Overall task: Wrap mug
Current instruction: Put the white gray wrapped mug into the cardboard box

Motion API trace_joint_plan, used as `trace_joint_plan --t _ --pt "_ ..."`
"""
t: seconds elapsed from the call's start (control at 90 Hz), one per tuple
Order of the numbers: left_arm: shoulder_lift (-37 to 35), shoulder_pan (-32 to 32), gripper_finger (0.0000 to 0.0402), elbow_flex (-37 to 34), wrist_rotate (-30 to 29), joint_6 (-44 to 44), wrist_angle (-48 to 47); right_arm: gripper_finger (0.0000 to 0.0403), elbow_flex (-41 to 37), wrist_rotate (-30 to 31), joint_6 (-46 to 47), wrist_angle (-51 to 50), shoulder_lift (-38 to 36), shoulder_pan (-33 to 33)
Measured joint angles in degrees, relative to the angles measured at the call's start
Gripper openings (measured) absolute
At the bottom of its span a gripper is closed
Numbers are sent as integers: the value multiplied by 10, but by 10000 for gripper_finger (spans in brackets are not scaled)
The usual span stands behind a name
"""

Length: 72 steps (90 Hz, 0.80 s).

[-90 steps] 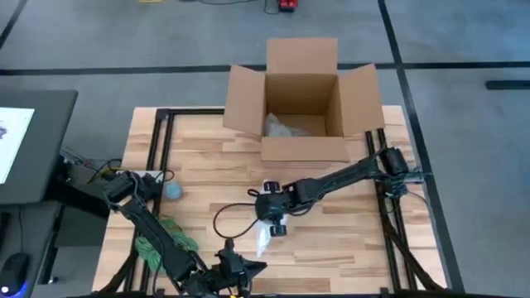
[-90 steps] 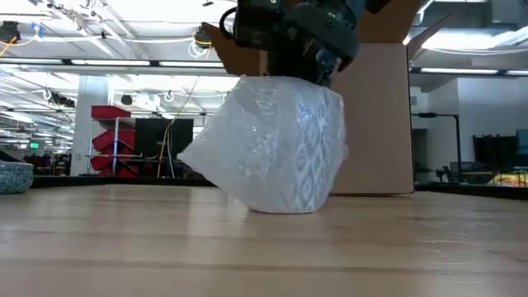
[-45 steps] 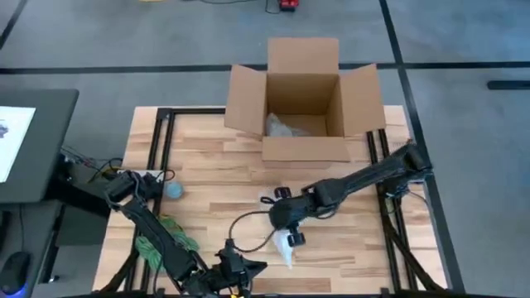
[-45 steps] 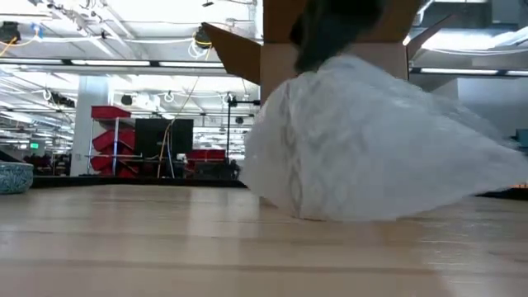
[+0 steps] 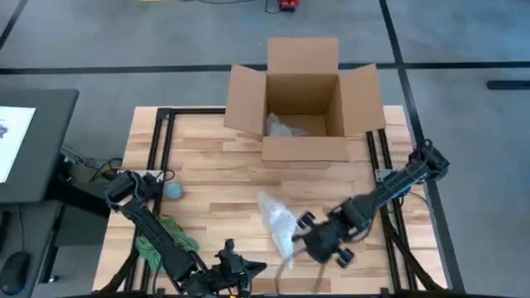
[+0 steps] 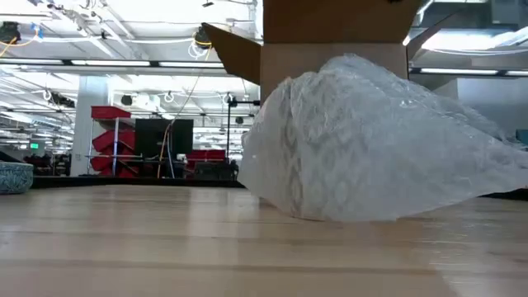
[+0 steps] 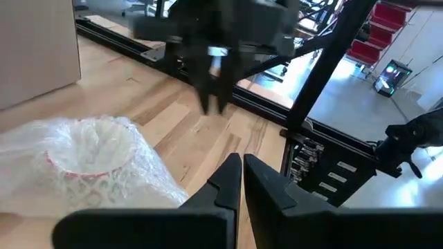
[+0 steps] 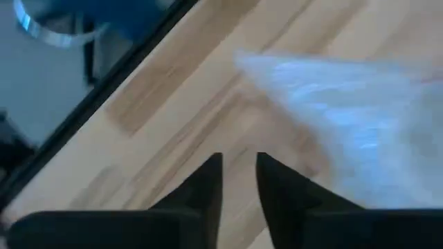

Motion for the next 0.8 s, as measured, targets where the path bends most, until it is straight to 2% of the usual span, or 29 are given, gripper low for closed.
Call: trace_joint_plan --t 0.222,0.356,0.444,0.567,0.8 --pt "0 3 0 0 0 0 -3 175 1 79 -36 11 6 27" --pt "0 4 0 0 0 0 -3 218 1 150 -54 26 6 14" --pt "0 4 0 0 0 0 -3 241 -3 167 -79 53 12 -7" --pt "0 4 0 0 0 0 -3 249 -22 166 -108 77 21 -36" --pt "0 6 0 0 0 2 -4 240 -36 165 -152 135 71 -81"
